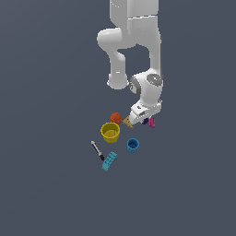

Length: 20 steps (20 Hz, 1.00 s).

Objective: Pick up a designated object from a clutter of objects.

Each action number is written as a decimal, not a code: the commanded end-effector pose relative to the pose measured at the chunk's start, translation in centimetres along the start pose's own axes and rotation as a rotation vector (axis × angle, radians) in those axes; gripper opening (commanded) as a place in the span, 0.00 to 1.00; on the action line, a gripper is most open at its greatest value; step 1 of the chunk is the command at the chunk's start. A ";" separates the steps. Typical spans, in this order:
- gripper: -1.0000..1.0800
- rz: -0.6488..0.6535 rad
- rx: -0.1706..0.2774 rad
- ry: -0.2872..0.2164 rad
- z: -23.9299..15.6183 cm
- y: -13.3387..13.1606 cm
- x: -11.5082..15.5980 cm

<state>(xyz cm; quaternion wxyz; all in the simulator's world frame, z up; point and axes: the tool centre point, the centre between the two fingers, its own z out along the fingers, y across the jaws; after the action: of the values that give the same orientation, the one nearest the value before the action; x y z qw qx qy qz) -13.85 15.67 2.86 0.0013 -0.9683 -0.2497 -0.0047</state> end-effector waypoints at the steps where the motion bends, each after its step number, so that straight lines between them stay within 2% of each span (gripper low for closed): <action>1: 0.00 0.026 0.000 -0.010 0.7 1.0 -0.2; 3: 0.00 0.000 0.000 0.000 0.0 0.0 0.0; 6: 0.00 0.000 0.000 0.000 -0.2 0.0 0.1; 13: 0.00 0.000 0.000 0.000 -1.9 0.5 1.0; 20: 0.00 0.002 0.002 -0.001 -5.5 1.6 3.1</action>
<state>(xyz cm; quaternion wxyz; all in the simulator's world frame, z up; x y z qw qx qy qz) -11.00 15.70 7.43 0.0017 -0.9686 -0.2488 -0.0037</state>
